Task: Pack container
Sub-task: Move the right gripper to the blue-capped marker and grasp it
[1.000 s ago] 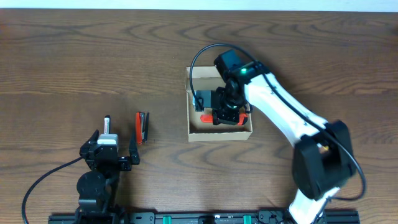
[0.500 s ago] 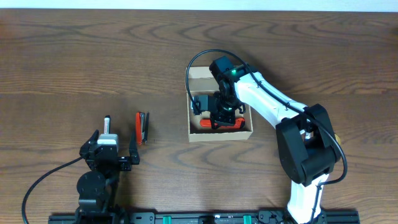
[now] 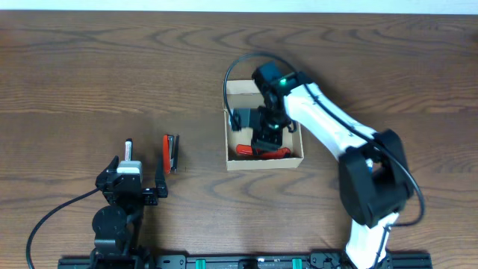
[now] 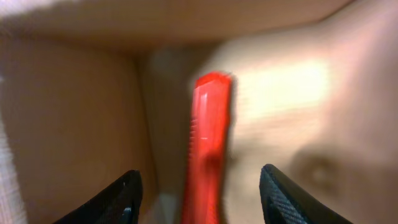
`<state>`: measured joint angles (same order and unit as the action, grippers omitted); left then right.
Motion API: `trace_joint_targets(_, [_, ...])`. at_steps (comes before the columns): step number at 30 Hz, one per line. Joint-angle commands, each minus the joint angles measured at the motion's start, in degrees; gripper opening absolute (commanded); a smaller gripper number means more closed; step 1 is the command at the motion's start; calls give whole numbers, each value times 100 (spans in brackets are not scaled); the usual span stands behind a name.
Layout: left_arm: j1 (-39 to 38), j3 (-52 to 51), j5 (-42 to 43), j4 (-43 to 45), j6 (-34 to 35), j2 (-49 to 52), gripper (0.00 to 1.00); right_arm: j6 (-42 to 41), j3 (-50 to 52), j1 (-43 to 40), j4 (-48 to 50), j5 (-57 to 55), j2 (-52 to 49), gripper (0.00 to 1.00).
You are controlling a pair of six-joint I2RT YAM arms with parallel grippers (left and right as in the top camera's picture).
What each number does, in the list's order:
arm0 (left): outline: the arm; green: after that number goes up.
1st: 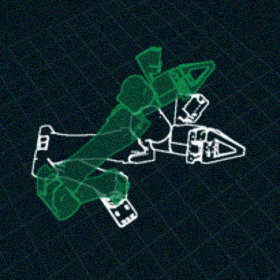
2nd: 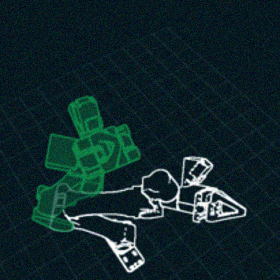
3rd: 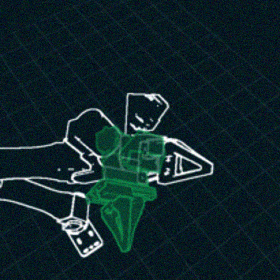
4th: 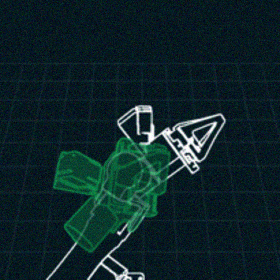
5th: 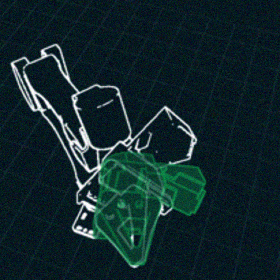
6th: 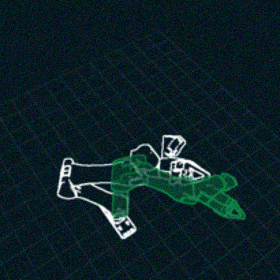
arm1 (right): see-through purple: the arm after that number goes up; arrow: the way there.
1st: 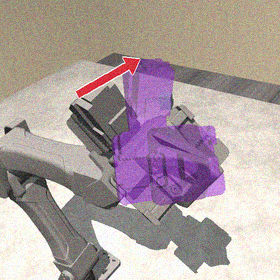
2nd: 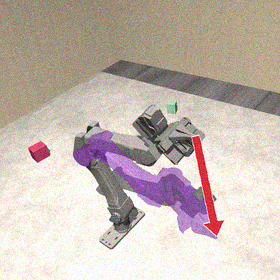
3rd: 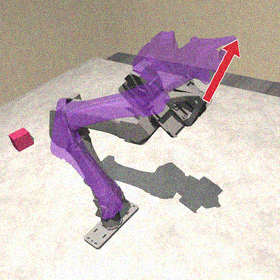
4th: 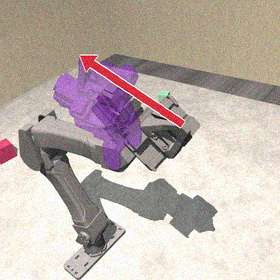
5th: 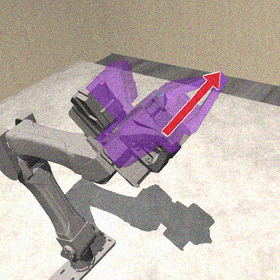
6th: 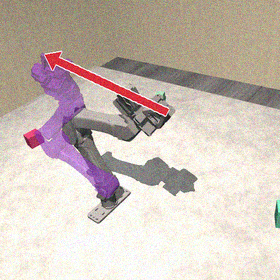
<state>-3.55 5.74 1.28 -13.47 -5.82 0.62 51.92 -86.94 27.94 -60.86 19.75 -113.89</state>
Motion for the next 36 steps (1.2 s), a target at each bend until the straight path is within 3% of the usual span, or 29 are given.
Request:
trace_joint_targets(1, [-17,-149,-20,-61,26,-33,95,-1021,-476,-286,-7,83,872,57])
trace_joint_targets(2, [-17,-149,-20,-61,26,-33,95,-1355,-535,-376,-7,2,1021,58])
trace_joint_targets(4, [-17,-149,-20,-61,26,-33,95,-2398,-629,-654,-11,-413,1366,73])
trace_joint_targets(8, [-17,-149,-20,-61,26,-33,95,-4081,-638,-1410,-55,-1657,1974,76])
trace_joint_targets(9, [-17,-149,-20,-61,26,-33,95,-4664,-638,-1705,-101,-2015,2118,80])
trace_joint_targets(14, [-17,-149,-20,-61,26,-33,95,-6161,-638,-2994,-616,-2575,2365,85])
trace_joint_targets(20, [-17,-149,-17,-61,26,-33,95,-6413,118,-4065,-839,-2430,2280,86])
trace_joint_targets(28, [-17,-149,-17,-61,26,-33,95,-6437,2194,-4201,719,-2378,2280,86])
trace_joint_targets(36, [-17,-149,-17,-61,28,-33,95,-6205,2719,-4201,1335,-2223,1989,83])
